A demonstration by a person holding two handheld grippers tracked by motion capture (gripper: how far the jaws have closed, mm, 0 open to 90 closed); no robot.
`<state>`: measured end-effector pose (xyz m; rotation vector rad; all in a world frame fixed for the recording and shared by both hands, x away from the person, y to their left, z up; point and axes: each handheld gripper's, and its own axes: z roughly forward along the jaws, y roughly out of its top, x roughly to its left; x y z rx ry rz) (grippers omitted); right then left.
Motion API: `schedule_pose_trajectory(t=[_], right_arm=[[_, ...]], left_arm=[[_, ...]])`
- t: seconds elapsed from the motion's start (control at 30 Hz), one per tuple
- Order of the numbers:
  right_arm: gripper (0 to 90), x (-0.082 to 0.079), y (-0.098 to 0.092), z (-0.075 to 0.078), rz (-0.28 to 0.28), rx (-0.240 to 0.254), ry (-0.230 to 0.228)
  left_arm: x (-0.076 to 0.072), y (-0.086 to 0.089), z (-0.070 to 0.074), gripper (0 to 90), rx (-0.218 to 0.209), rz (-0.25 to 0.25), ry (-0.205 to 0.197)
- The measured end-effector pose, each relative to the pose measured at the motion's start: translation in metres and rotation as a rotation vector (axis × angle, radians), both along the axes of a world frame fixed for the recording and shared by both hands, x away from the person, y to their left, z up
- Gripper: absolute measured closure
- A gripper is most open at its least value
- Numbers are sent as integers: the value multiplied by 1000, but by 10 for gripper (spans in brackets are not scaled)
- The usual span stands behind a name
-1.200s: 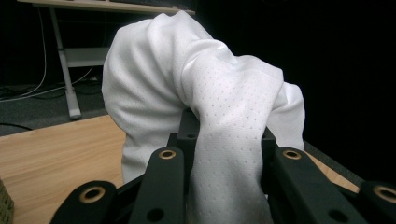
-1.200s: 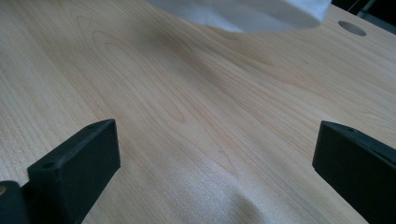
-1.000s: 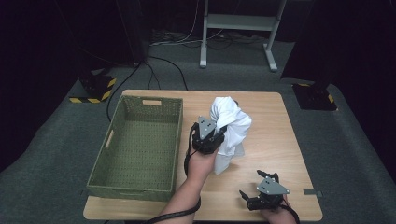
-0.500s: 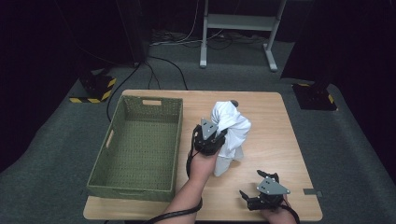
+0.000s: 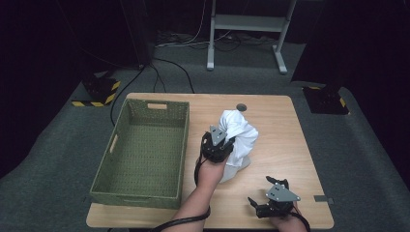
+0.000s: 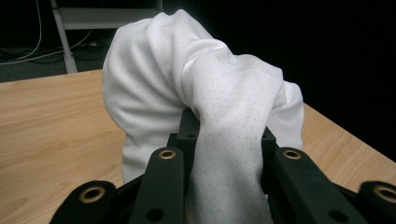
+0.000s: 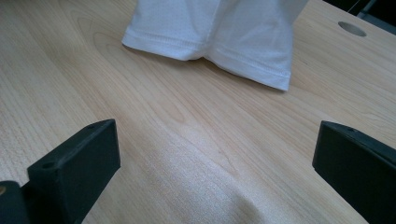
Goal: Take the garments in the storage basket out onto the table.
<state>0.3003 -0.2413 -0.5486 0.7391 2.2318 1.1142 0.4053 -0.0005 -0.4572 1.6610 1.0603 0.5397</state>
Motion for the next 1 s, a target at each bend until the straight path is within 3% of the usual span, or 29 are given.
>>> schedule_pose_trajectory(t=[0.6, 1.0], right_arm=[[2, 0, 0, 0, 1, -1, -1], [2, 0, 0, 0, 2, 0, -2]], left_arm=[[11, -3, -31, 730, -1, -8, 119], [14, -7, -49, 724, 26, -22, 183]])
